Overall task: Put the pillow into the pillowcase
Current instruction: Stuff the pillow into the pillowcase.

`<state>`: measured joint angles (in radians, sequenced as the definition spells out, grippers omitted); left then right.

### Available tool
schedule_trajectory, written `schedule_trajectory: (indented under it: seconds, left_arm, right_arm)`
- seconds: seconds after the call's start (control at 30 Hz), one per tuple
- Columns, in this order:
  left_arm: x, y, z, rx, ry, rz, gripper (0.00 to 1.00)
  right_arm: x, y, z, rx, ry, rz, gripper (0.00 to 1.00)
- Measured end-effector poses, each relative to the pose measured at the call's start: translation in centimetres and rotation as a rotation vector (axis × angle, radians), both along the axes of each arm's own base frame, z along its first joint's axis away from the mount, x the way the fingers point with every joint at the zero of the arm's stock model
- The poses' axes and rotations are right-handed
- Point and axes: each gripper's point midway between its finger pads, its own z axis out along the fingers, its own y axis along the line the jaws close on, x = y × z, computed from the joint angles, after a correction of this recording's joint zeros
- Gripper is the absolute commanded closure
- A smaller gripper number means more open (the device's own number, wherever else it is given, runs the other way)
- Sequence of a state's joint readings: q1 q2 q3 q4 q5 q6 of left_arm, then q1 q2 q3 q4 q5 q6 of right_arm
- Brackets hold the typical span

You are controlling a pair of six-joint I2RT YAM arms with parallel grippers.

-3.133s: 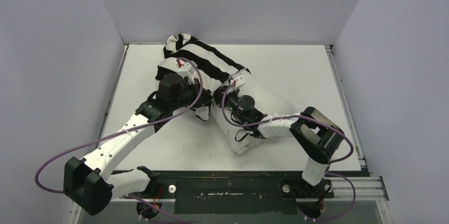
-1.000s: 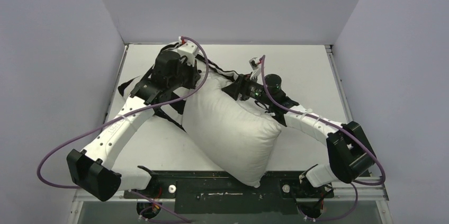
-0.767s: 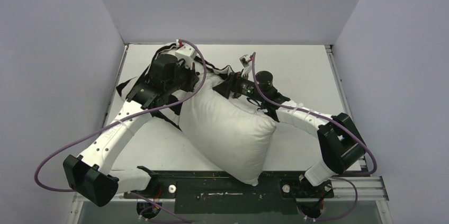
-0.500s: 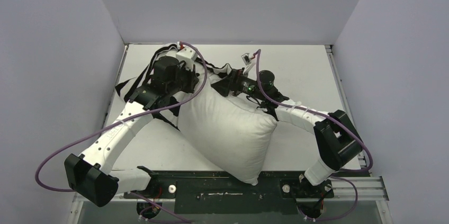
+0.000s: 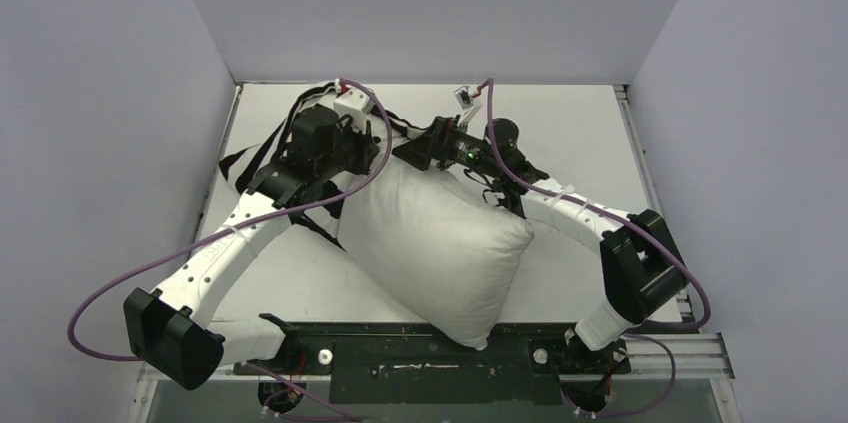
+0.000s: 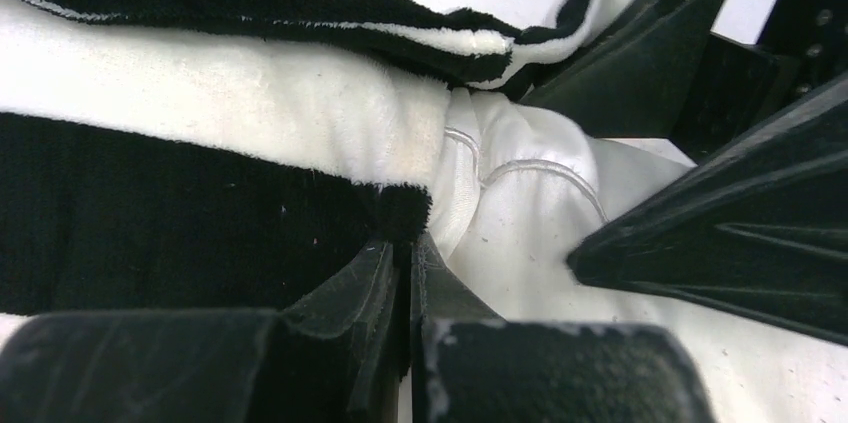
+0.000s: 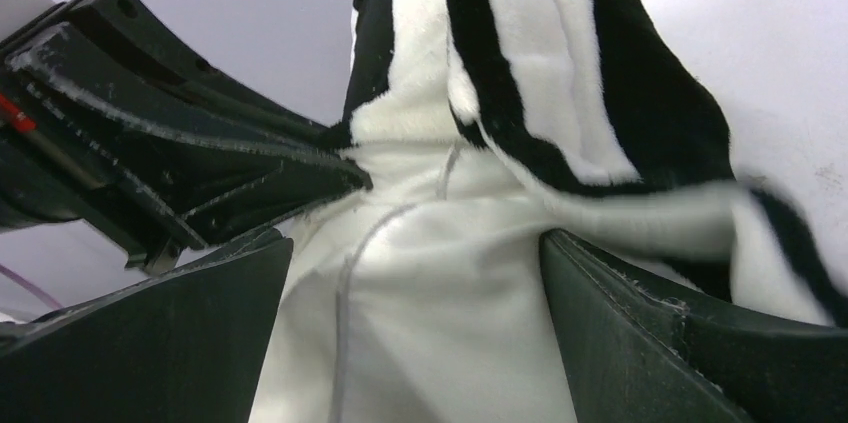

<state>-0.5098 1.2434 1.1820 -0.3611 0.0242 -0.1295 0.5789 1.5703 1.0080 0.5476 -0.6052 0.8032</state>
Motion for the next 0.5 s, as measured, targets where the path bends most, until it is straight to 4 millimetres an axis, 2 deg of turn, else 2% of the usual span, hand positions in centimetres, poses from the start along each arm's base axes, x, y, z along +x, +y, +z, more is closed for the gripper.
schedule_trajectory:
  seconds: [0.03, 0.07, 0.1, 0.17, 0.2, 0.23, 0.3, 0.37, 0.5]
  left_arm:
    - [0.0, -0.1, 0.0, -0.004, 0.002, -0.001, 1.00]
    - [0.0, -0.1, 0.0, -0.010, 0.003, -0.003, 1.00]
    - [-0.1, -0.2, 0.1, -0.018, 0.006, -0.003, 0.98]
    - [-0.1, -0.4, 0.1, -0.028, 0.012, -0.004, 0.95]
    - [-0.2, -0.4, 0.2, -0.031, 0.017, -0.005, 0.95]
    - [-0.3, -0.4, 0.3, -0.032, 0.026, -0.005, 0.95]
    - [-0.7, -0.5, 0.8, -0.034, 0.038, -0.007, 0.97]
    - [-1.0, -0.7, 1.4, -0.036, 0.041, -0.014, 1.00]
    - [-1.7, -1.1, 1.1, -0.033, 0.064, -0.023, 1.00]
  right_arm:
    - [0.2, 0.4, 0.1, -0.012, -0.006, 0.001, 0.08]
    - [0.4, 0.9, 0.3, -0.027, -0.015, 0.002, 0.15]
    - [0.5, 1.4, 0.3, -0.040, -0.022, 0.002, 0.31]
    - [1.0, 2.5, 0.0, -0.079, -0.040, -0.002, 0.69]
    - [1.1, 2.9, -0.4, -0.099, -0.045, -0.007, 0.85]
    - [1.3, 3.1, -0.9, -0.117, -0.045, -0.016, 0.91]
    - [1.6, 3.1, -2.0, -0.147, -0.031, -0.038, 1.00]
    - [1.9, 3.0, -2.3, -0.153, -0.029, -0.053, 1.00]
    - [1.9, 2.9, -2.5, -0.138, -0.041, -0.077, 1.00]
